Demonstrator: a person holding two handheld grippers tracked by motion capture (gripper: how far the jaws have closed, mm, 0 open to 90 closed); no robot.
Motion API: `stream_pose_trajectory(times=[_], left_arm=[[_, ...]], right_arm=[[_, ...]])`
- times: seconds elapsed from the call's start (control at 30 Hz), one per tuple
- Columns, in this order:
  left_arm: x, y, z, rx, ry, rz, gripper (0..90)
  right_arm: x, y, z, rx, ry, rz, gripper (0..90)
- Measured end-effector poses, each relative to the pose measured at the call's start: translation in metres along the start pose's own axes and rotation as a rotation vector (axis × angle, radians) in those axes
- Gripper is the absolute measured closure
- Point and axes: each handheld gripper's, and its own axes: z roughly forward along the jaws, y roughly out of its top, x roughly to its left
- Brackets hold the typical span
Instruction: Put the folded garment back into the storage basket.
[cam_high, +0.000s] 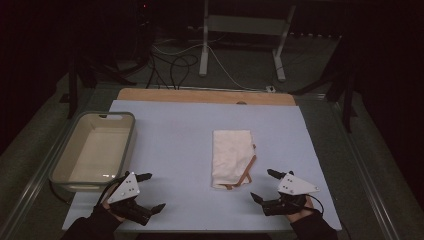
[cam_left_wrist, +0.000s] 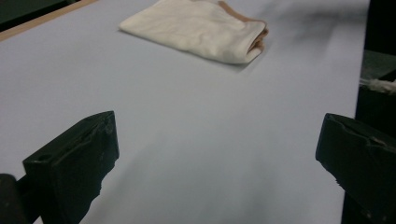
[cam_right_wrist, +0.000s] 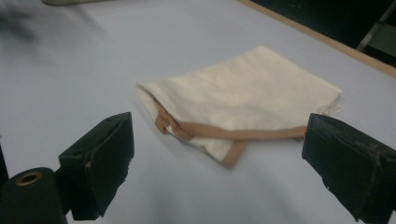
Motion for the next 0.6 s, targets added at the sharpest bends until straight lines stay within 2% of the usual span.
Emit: stream_pose_trajectory(times=[0.2, 0.3, 0.6], left_arm=[[0.003, 0.017, 0.002, -0.006, -0.02, 0.012, 0.8], [0.003, 0.025, 0.004, 0.002, -0.027, 0.034, 0.7], [0.01, 0.047, 0.008, 0.006, -0.044, 0.054, 0.8]], right_arm=[[-0.002, 0.014, -0.006, -0.017, 0.007, -0.006, 9.5], [-0.006, 0.022, -0.008, -0.02, 0.005, -0.023, 9.5], [-0.019, 0.041, -0.012, -0.043, -0.003, -0.011, 9.5]])
